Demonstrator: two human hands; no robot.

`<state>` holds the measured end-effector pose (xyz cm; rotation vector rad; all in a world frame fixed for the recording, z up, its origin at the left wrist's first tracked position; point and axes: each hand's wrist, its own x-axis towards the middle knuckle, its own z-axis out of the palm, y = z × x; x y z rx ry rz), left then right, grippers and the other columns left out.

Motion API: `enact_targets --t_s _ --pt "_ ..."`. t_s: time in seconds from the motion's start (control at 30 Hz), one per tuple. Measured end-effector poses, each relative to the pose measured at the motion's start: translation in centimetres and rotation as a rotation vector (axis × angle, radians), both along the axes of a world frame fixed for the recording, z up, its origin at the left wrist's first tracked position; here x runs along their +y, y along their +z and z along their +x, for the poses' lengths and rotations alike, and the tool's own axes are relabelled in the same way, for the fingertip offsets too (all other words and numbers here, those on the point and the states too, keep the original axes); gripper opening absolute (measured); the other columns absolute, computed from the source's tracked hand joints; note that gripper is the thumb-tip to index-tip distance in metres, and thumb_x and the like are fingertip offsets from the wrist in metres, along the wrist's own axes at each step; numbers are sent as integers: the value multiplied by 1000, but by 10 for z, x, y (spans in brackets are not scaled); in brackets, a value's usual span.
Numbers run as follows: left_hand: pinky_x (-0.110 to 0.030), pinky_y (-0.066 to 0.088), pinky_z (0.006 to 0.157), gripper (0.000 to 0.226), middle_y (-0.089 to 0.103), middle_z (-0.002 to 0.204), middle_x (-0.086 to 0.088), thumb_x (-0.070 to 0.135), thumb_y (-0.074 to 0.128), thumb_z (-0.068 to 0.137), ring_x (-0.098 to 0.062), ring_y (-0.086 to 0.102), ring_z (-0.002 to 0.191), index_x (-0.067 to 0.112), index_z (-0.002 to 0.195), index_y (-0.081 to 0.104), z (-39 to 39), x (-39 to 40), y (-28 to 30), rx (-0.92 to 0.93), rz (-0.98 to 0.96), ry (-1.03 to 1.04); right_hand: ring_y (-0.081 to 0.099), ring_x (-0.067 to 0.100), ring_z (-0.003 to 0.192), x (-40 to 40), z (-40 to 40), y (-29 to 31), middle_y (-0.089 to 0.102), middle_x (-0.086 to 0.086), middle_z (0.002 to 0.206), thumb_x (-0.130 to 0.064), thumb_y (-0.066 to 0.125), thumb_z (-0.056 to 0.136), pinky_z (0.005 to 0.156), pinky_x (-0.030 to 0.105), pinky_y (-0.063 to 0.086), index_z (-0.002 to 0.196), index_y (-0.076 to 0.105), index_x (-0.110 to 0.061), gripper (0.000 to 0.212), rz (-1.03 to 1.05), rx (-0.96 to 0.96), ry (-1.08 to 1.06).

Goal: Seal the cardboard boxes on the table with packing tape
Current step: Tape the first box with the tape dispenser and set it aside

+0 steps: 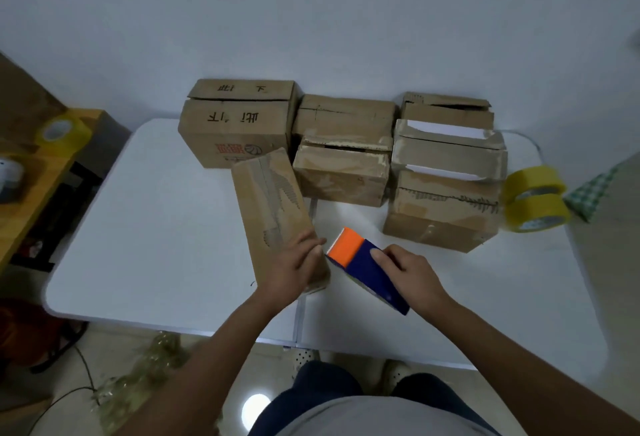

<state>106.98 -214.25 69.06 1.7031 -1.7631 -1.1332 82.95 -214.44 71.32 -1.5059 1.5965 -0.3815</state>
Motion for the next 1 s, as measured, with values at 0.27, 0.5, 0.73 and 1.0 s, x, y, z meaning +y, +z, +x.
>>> enact_targets --t_s 0.27,0.5,0.73,1.0 --pt "-26 51 82 39 75 109 -3 45 57 97 -15 67 106 13 113 72 4 -17 39 661 581 407 62 5 69 -4 19 13 66 -7 79 -65 35 90 63 22 47 90 58 -22 49 -146 72 88" --pt "-25 52 81 32 75 108 -5 37 72 85 -15 67 106 14 107 75 2 -21 44 757 582 393 62 1 71 -8 20 18 67 -9 81 -69 32 86 62 16 44 94 62 -23 55 -228 87 87" --pt "-25 53 78 32 72 113 -13 24 63 95 -17 65 104 5 120 69 0 -23 39 761 636 429 61 0 72 -10 17 23 65 -12 86 -69 30 84 61 12 43 99 59 -24 56 -229 103 140" --pt "-42 55 96 20 74 103 -9 24 55 102 -24 66 108 14 102 72 -9 -17 40 554 496 473 64 3 74 -16 15 28 68 -7 88 -70 32 82 63 14 45 100 61 -22 59 -193 66 175"
